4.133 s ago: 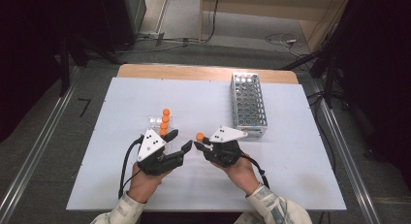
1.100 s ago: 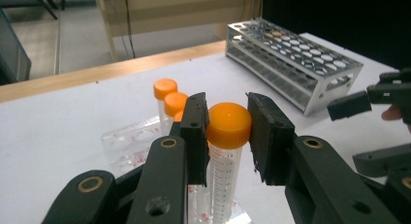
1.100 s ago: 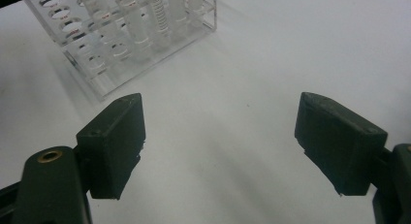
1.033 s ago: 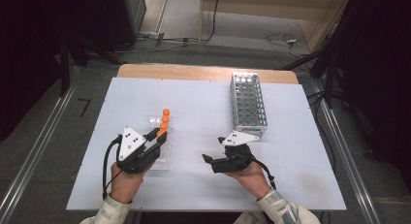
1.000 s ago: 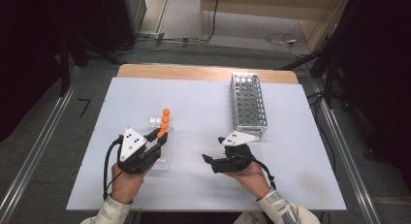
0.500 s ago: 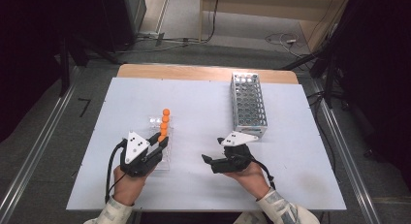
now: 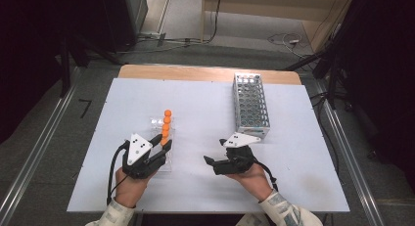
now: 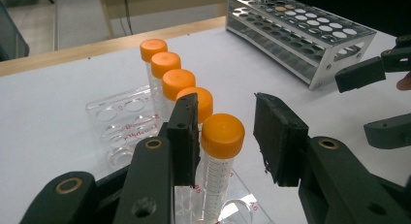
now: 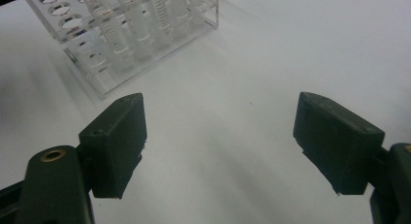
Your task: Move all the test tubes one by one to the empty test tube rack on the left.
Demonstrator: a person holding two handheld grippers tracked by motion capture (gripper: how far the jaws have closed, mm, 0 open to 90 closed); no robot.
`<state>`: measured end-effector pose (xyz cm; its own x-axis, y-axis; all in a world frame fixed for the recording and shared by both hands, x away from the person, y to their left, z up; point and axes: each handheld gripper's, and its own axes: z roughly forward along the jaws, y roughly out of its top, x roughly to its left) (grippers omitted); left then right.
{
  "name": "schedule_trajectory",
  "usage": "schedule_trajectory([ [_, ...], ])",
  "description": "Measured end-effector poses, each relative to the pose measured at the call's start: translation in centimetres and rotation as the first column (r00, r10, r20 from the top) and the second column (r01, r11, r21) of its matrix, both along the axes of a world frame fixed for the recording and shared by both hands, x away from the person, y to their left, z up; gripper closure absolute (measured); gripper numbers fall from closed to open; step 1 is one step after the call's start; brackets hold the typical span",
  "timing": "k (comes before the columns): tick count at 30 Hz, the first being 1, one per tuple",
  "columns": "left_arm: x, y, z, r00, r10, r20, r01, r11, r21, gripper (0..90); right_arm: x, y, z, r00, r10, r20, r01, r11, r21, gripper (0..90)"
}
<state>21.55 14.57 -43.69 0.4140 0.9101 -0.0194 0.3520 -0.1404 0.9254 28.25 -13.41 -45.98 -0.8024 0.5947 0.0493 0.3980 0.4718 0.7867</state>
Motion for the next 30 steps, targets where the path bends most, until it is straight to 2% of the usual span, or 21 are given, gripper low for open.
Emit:
schedule_trajectory([
  [5, -0.2, 0.1, 0.2, 0.9999, 0.001, 0.017, 0.0, 0.9999, -0.011, 60.2, 0.0, 0.0, 0.1, 1.0, -0.001, 0.005, 0.001, 1.0, 0.003, 17.9],
  [14, -0.3, 0.2, 0.4, 0.9998, 0.007, 0.02, -0.006, 0.9993, -0.036, 50.6, 0.0, -0.3, 0.3, 0.9999, -0.01, 0.012, 0.01, 1.0, 0.014, 18.5],
  [22, 0.0, 0.9, 0.5, 0.9975, 0.069, 0.014, -0.068, 0.995, -0.074, 28.2, 0.2, -1.0, 0.8, 0.9993, -0.03, 0.022, 0.029, 0.999, 0.028, 18.5],
  [25, -0.1, 1.3, 0.5, 0.9954, 0.093, 0.023, -0.09, 0.9924, -0.083, 23.6, 0.3, -1.6, 1.1, 0.9986, -0.046, 0.027, 0.045, 0.998, 0.033, 18.5],
  [30, -0.4, 2.3, 0.3, 0.9906, 0.132, 0.035, -0.129, 0.9875, -0.091, 21.0, 0.5, -3.6, 1.6, 0.9937, -0.102, 0.046, 0.099, 0.993, 0.058, 18.5],
])
